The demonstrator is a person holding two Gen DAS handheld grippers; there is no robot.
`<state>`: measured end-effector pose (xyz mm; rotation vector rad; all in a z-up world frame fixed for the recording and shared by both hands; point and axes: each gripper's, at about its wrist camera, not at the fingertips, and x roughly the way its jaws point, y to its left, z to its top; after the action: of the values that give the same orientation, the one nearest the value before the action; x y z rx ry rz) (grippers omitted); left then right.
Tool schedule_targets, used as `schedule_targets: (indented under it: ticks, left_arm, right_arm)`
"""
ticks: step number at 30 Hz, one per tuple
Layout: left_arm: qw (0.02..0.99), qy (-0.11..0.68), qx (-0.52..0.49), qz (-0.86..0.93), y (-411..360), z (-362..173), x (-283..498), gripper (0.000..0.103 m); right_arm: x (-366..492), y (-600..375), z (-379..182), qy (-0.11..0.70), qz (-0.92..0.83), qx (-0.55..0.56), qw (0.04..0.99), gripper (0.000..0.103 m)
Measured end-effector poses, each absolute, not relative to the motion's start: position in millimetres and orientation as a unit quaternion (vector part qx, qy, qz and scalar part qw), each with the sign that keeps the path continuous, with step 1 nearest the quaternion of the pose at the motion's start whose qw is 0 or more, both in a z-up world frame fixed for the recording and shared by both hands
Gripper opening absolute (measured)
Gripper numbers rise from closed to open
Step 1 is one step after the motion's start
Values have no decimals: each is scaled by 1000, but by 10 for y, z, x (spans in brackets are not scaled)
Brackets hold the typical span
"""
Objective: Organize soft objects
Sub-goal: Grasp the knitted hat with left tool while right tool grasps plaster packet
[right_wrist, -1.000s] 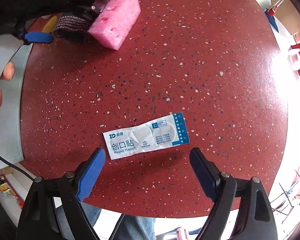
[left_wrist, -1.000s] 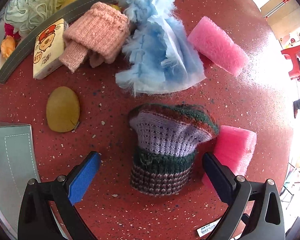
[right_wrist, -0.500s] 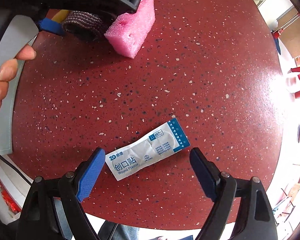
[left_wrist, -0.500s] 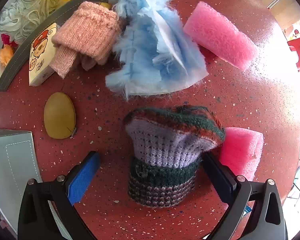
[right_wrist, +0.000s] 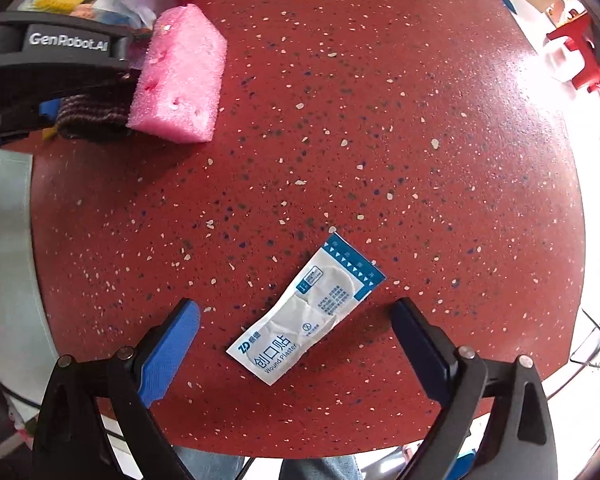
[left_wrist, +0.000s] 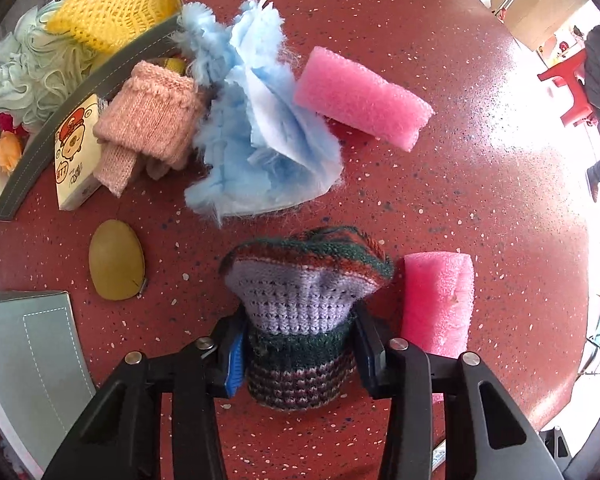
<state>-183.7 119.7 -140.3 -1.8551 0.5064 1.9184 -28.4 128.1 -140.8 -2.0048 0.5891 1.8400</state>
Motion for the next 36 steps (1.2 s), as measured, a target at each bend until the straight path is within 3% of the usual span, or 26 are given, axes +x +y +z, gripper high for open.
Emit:
schedule_targets:
  ticks: [4,7,9,12,14,19,26,28,29,30,33,36]
  left_arm:
    - [214,180,-674,684,1060,-1353,-1831,45]
    - [223,176,-675,681,933,-1328,-1810,45]
    - [230,176,-675,678,835,-1307,-1771,45]
    - [241,179,-673,676,752,-1267,-1717,45]
    - [249,178,-672,674,678,-1221,-1674,45]
    - [267,164,-671,672,528,-1130,-1582,45]
    - [294,156,-671,662,264,-978,-1371,45]
    - [298,152,-673,660,222,-971,-1380,45]
    - [300,152,-672,660,162,-957,-1397,45]
    - [302,153,-670,661,125,-932,-1386,45]
    - [301,156,-668,663,6,-786,-1290,45]
    - [297,153,-668,665,-176,-659,-1123,45]
  right_arm:
    - [-319,1048,-1443,150,650,-724,173,90]
    - [-270,1048,-1372,144,658,-719,172,66]
    - [-234,1013,-1321,141,662,-717,170,28]
    - [-189,1077,-1308,166,661,-714,160,20]
    - [-113,1192,-1274,205,662,-704,155,0]
    - [186,1519,-1205,279,648,-687,174,0]
    - [303,1525,-1075,249,655,-697,152,1]
    - [203,1364,-1072,175,664,-714,137,22]
    - [144,1286,-1086,134,672,-717,127,62]
    - [103,1190,-1099,96,684,-714,115,83]
    - [-70,972,-1230,25,683,-726,69,82]
    - [-156,856,-1449,16,672,-739,42,77]
